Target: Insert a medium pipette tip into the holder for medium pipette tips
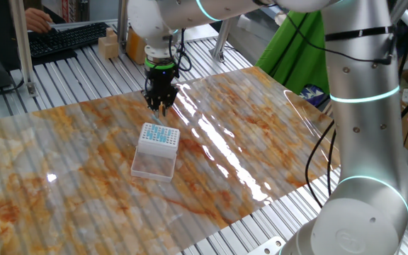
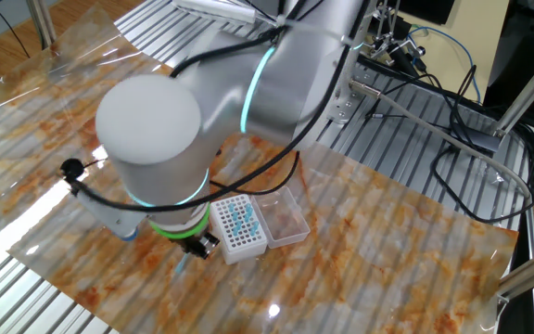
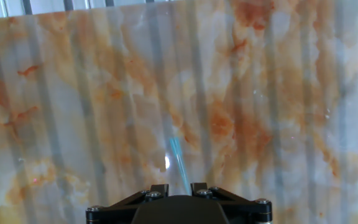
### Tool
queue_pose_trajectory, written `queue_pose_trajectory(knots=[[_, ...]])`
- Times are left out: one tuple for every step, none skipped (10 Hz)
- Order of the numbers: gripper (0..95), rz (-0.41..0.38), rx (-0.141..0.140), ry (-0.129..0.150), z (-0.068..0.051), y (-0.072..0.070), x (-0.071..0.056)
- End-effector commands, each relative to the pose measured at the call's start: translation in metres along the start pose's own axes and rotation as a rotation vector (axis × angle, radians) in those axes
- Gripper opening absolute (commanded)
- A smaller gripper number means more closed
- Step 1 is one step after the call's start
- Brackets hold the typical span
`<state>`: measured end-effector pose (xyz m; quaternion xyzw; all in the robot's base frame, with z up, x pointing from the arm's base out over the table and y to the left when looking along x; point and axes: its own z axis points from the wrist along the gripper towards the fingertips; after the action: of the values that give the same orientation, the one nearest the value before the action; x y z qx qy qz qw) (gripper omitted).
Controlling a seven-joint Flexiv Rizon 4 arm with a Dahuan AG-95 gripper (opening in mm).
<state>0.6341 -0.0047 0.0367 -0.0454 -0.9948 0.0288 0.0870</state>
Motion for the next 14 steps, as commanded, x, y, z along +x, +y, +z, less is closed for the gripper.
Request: queue_pose_trajectory(knots=[[19.0, -0.006, 0.002, 0.004, 0.000, -0.001, -0.003], [19.0, -0.011, 0.002, 0.010, 0.000, -0.002, -0.007], [19.0, -0.014, 0.001, 0.016, 0.000, -0.002, -0.010], [19.0, -0.016, -0.004, 0.023, 0.002, -0.002, -0.013], [19.0, -0.016, -0.007, 0.024, 0.003, -0.001, -0.015], [19.0, -0.019, -0.008, 0.028, 0.004, 0.000, -0.018], [19.0, -0.022, -0.008, 0.032, 0.005, 0.000, -0.021], [19.0, -0.023, -0.007, 0.033, 0.006, 0.001, -0.024], [19.0, -0.026, -0.008, 0.035, 0.008, 0.001, -0.026], [19.0, -0.028, -0.008, 0.037, 0.010, 0.001, -0.027], [19.0, -0.032, -0.009, 0.040, 0.012, 0.002, -0.029], [19.0, -0.039, -0.007, 0.048, 0.013, 0.002, -0.031], [19.0, -0.043, -0.007, 0.058, 0.014, 0.003, -0.032], [19.0, -0.047, -0.006, 0.068, 0.015, 0.003, -0.032]])
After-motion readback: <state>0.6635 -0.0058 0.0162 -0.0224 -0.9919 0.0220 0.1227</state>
